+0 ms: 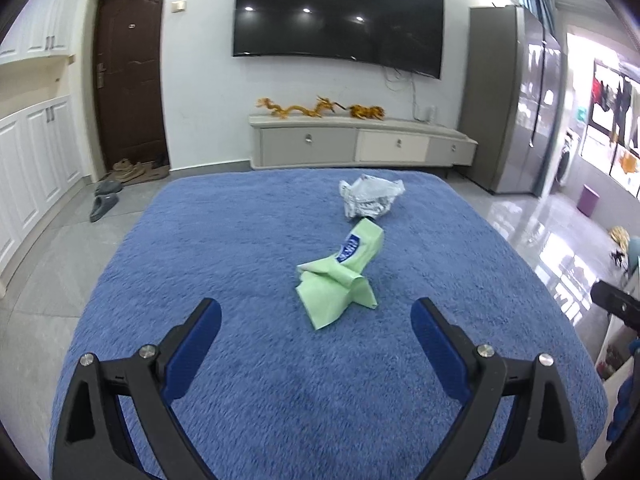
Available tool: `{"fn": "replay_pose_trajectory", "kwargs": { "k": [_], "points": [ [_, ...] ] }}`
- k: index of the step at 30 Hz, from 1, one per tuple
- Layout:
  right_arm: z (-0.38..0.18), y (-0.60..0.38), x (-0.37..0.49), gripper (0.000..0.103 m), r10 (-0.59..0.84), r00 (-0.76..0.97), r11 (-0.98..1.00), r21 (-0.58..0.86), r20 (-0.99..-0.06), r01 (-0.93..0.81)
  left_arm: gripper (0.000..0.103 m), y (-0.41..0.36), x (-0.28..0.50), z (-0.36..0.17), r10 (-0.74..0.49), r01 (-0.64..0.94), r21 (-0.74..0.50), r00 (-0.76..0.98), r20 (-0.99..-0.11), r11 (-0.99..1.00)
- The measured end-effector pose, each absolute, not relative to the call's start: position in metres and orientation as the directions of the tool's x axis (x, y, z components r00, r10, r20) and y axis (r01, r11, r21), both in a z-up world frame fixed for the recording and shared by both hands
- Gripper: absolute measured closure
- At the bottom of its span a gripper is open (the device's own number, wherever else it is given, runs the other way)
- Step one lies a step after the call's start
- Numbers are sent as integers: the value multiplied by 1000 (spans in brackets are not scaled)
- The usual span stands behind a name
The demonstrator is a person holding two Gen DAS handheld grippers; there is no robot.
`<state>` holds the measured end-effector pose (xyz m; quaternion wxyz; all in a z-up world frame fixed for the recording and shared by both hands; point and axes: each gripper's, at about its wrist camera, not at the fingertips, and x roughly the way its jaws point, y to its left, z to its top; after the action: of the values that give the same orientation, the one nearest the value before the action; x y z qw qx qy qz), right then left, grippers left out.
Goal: Collect trash
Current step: 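Lower both open tools toward the green paper and white printed wrapper, then grasp the green paper with the left tool while the right tool grasps the white printed wrapper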
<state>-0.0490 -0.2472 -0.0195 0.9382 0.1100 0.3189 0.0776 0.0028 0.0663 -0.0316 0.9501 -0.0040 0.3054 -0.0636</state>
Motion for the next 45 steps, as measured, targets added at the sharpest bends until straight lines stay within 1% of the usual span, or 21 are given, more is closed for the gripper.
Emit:
{"fn": "replay_pose_trajectory", "kwargs": {
  "k": [9,14,16,17,18,19,20,21,23,24,28,36,40,41,43,45],
  "points": [
    [-24,-237,8,0,254,745,962,243,-617,-127,7,52,59,-52,-151,178,-22,756,-637,984],
    [-32,-222,48,0,284,716,957,235,-637,-170,7,51,89,-64,-173,204,-34,718,-674,978],
    [-35,-215,63,0,298,704,954,234,-645,-190,10,50,97,-69,-182,218,-35,702,-688,975],
    [-38,-211,70,0,305,697,952,234,-649,-199,16,50,101,-71,-189,226,-40,691,-697,973],
    [-40,-207,76,0,314,690,949,236,-652,-209,25,50,104,-74,-205,235,-56,676,-708,970],
    [-42,-202,83,0,323,683,946,237,-655,-220,30,51,108,-77,-223,243,-78,657,-720,967],
    [-44,-197,90,0,330,677,944,237,-658,-230,39,53,113,-81,-240,246,-103,633,-736,964],
    [-46,-193,97,0,337,672,942,238,-659,-238,43,54,116,-83,-255,248,-123,616,-745,961],
    [-48,-186,108,0,353,663,936,247,-660,-252,44,59,116,-84,-283,248,-161,609,-741,955],
    [-50,-182,115,0,363,656,932,251,-662,-262,48,62,115,-83,-290,246,-171,610,-738,954],
    [-53,-169,141,0,386,641,922,259,-664,-287,49,72,117,-77,-267,208,-173,633,-727,963],
    [-53,-147,182,0,453,616,892,321,-644,-319,49,99,146,-62,-149,83,-130,727,-670,988],
    [-58,-128,195,0,459,599,888,314,-656,-337,49,108,150,-71,-142,48,-158,730,-669,986],
    [-59,-123,198,0,462,596,886,313,-657,-341,49,111,151,-73,-156,45,-180,724,-672,983],
    [-57,-120,203,0,470,600,882,332,-647,-333,49,117,146,-74,-167,39,-203,729,-664,978],
    [-56,-123,208,0,484,615,874,381,-623,-301,49,120,145,-74,-179,42,-218,730,-660,975]
  ]
}}
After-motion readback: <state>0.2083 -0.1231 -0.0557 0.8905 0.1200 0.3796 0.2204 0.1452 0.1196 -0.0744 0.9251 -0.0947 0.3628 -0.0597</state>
